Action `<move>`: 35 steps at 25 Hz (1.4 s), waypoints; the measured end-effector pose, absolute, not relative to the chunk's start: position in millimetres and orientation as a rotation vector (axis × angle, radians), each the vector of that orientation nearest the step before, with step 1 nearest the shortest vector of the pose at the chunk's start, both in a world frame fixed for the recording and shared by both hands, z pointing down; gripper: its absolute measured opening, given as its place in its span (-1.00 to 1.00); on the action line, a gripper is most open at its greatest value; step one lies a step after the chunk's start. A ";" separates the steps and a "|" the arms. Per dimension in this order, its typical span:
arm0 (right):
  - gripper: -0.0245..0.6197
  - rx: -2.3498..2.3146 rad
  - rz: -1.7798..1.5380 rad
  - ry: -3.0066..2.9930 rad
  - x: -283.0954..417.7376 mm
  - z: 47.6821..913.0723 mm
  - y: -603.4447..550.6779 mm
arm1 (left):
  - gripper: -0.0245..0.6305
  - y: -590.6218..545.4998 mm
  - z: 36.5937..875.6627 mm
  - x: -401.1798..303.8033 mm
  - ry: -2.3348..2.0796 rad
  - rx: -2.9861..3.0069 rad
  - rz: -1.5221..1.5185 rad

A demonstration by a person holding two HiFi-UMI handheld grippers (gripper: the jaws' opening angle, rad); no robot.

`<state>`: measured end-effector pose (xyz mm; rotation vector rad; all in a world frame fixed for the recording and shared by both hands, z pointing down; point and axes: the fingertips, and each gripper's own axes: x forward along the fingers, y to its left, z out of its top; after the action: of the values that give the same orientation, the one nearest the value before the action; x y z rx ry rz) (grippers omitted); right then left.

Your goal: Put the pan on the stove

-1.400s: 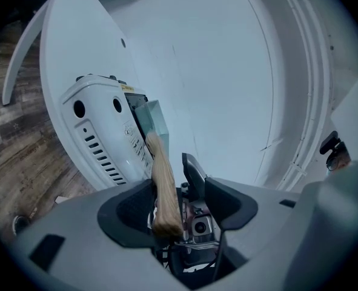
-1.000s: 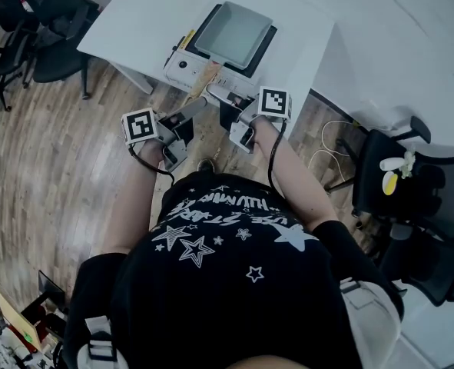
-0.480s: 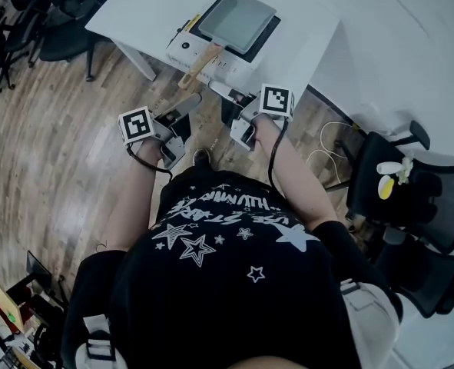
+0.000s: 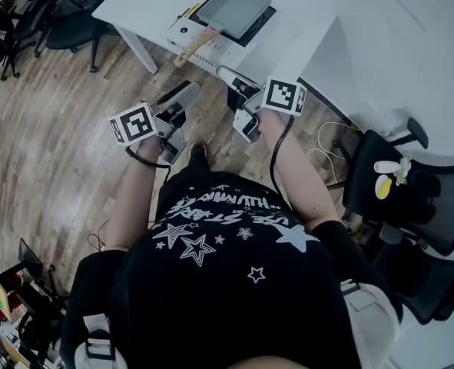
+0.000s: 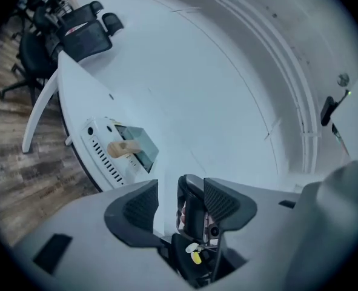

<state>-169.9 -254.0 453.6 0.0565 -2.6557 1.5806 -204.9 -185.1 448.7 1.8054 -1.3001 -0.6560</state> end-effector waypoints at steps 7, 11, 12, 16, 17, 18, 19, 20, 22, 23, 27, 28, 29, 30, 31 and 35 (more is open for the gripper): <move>-0.84 0.081 1.265 -2.796 -132.6 418.5 -224.2 | -0.34 -145.5 412.3 -170.7 -1.560 1.927 -0.538; -0.85 0.070 1.143 -2.815 -107.4 415.5 -194.9 | -0.49 -115.7 408.7 -150.2 -1.685 1.923 -0.505; -0.85 0.074 1.128 -2.817 -100.8 416.4 -189.1 | -0.49 -109.2 409.4 -144.8 -1.699 1.916 -0.504; -0.89 0.111 1.070 -2.825 -74.1 420.9 -171.1 | -0.73 -83.9 413.7 -124.4 -1.775 1.878 -0.474; -0.89 0.111 1.049 -2.825 -68.9 421.4 -166.3 | -0.77 -77.8 414.4 -121.1 -1.799 1.868 -0.463; -0.90 0.108 1.026 -2.827 -64.3 421.5 -161.1 | -0.78 -72.0 414.9 -118.2 -1.819 1.860 -0.453; -0.90 0.107 1.002 -2.830 -59.9 421.8 -156.1 | -0.78 -66.6 415.1 -115.3 -1.838 1.852 -0.441; -0.90 0.113 0.975 -2.835 -55.2 422.8 -152.0 | -0.81 -61.4 415.2 -112.2 -1.857 1.845 -0.427; -0.90 0.152 0.905 -2.849 -45.3 427.0 -146.2 | -0.86 -50.7 415.8 -104.5 -1.897 1.833 -0.392; -0.90 0.177 0.868 -2.856 -40.9 429.8 -143.4 | -0.87 -45.0 416.3 -100.3 -1.911 1.827 -0.378; -0.90 0.241 0.781 -2.859 -32.1 440.0 -128.7 | -0.87 -23.8 418.6 -87.6 -1.928 1.809 -0.350; -0.90 0.244 0.762 -2.858 -31.9 441.9 -124.5 | -0.87 -19.4 419.9 -86.1 -1.928 1.806 -0.343; -0.90 0.243 0.735 -2.857 -32.0 443.6 -120.0 | -0.87 -15.0 421.7 -85.0 -1.928 1.801 -0.338; -0.90 0.245 0.702 -2.857 -31.8 445.1 -115.7 | -0.87 -10.5 423.9 -84.3 -1.928 1.795 -0.335; -0.90 0.251 0.665 -2.858 -31.6 446.4 -111.8 | -0.87 -6.4 426.2 -84.1 -1.929 1.788 -0.335; -0.90 0.262 0.535 -2.860 -33.1 451.6 -96.9 | -0.87 5.0 433.2 -84.5 -1.935 1.770 -0.333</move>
<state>-33.1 -96.9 451.6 0.2618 -2.8605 0.5353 -84.5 5.0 433.2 1.7700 -1.9353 -0.3329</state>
